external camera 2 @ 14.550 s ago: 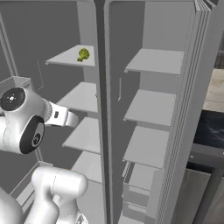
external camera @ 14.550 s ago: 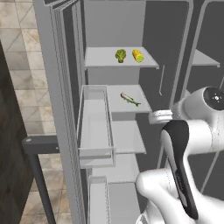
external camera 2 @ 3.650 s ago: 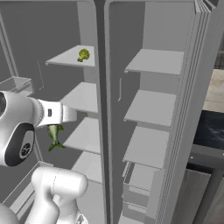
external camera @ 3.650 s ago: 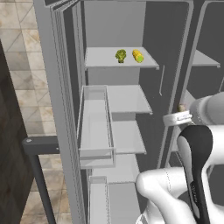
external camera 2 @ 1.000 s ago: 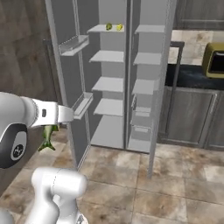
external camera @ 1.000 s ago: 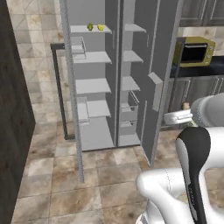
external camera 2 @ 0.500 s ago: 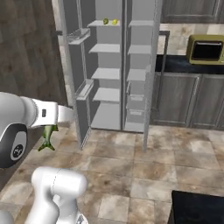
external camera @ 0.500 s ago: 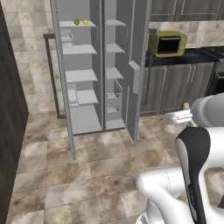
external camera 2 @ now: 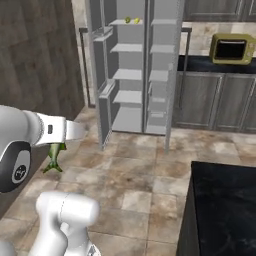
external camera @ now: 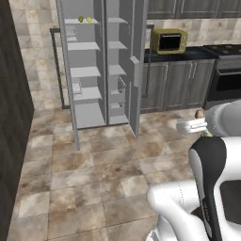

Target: Gather the corn and broccoli from the fridge and place them on a tray on the dining counter. Then gather the steak and fish from the fridge and place them on the other tray.

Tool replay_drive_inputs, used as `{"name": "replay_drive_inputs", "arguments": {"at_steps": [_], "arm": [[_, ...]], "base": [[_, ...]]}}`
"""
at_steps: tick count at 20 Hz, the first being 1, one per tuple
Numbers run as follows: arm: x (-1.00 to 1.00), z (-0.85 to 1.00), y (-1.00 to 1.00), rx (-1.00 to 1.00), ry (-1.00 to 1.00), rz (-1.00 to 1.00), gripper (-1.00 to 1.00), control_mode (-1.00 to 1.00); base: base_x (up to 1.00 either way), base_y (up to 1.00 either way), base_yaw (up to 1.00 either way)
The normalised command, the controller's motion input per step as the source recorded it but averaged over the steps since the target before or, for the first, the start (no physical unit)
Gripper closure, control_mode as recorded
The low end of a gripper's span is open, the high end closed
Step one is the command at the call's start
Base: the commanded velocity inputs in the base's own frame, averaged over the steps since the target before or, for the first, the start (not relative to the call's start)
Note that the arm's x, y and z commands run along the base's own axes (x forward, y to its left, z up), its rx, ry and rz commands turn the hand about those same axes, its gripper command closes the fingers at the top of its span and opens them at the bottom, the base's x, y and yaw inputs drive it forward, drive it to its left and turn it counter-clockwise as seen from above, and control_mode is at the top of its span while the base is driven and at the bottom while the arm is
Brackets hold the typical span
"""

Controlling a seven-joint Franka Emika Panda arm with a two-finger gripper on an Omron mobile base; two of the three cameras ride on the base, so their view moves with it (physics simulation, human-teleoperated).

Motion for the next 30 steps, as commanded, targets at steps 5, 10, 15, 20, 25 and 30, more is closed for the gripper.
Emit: {"name": "replay_drive_inputs", "arguments": {"at_steps": [5,10,15,20,25,30], "arm": [[0.00,0.00,0.00,0.00,0.00,0.00,1.00,1.00],[0.00,0.00,0.00,0.00,0.00,0.00,1.00,1.00],[0.00,0.00,0.00,0.00,0.00,0.00,1.00,1.00],[0.00,0.00,0.00,0.00,0.00,0.00,1.00,1.00],[0.00,0.00,0.00,0.00,0.00,0.00,1.00,1.00],[0.00,0.00,0.00,0.00,0.00,0.00,1.00,1.00]], "base": [[-1.00,-0.08,0.03],[-1.00,-0.26,0.13],[-0.90,-0.42,0.11],[-0.99,-0.44,0.10],[-1.00,-0.45,0.08],[-1.00,-0.53,0.09]]}}
